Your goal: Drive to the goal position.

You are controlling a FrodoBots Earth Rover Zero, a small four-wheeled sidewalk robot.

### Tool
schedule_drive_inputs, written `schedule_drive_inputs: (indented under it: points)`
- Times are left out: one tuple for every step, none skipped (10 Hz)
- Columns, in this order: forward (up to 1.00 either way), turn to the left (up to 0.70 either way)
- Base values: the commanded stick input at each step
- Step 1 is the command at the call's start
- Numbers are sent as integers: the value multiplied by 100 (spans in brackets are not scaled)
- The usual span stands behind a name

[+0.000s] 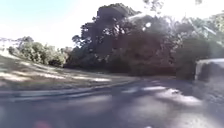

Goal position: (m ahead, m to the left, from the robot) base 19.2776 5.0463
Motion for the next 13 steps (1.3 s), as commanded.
schedule_drive_inputs:
  points:
    - [70, -14]
    - [70, -14]
    - [70, -14]
    - [70, -14]
    - [70, -14]
    - [70, -14]
    - [70, -14]
    - [70, -14]
    - [70, -14]
    - [70, -14]
    - [70, -14]
    - [70, -14]
    - [70, -14]
